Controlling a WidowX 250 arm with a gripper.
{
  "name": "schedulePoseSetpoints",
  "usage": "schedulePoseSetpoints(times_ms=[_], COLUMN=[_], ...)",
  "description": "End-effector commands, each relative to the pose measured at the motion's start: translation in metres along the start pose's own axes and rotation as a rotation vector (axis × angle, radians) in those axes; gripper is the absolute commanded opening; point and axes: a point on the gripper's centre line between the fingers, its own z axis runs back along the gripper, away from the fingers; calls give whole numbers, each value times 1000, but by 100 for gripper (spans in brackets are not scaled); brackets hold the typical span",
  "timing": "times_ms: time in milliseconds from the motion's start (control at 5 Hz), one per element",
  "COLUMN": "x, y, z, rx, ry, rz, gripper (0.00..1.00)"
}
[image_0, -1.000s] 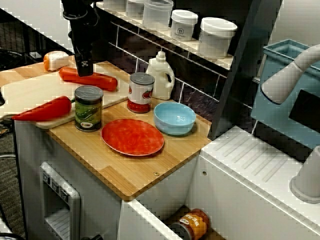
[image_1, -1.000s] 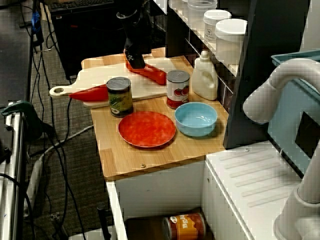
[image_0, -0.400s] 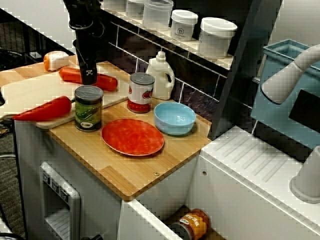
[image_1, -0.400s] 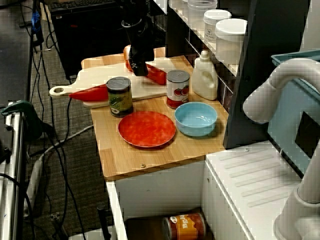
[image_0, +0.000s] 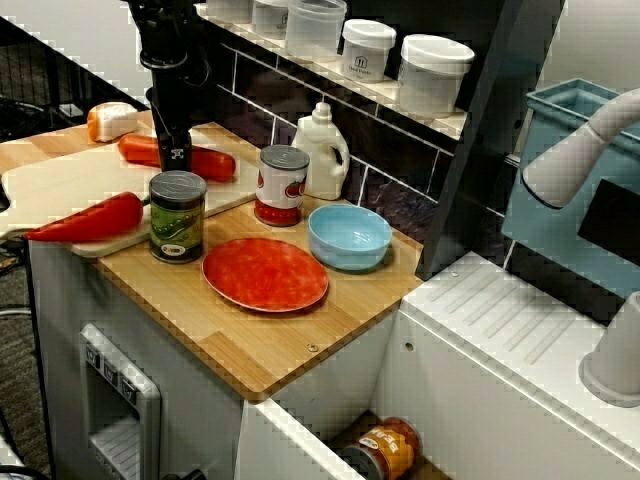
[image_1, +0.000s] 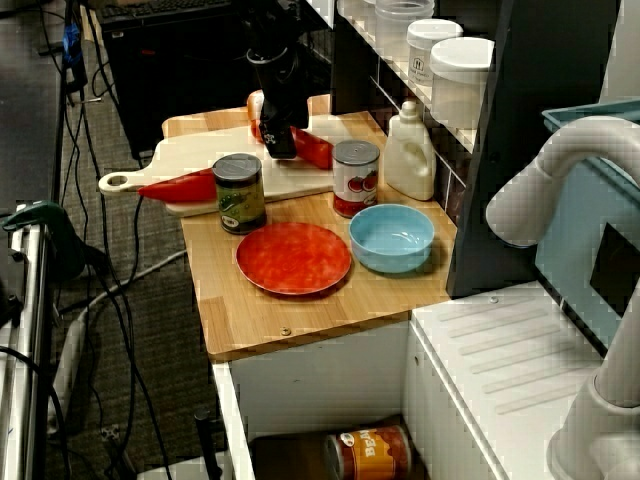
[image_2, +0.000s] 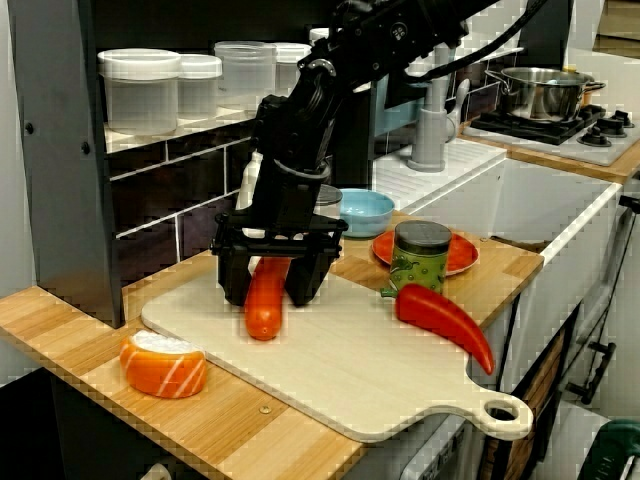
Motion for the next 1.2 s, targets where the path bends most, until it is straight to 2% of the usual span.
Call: schedulePoseSetpoints(times_ms=[0, 200, 400, 600, 800, 1000], x=[5, 2, -1, -3, -5, -10], y=[15, 18, 23, 29, 31, 28], z=[18, 18, 21, 31, 44, 57], rx=[57, 48, 30, -2, -31, -51], ry=[-29, -25, -14, -15, 5, -2], rz=[17, 27, 39, 45, 48, 39], gripper=[18, 0, 0, 0, 0, 0])
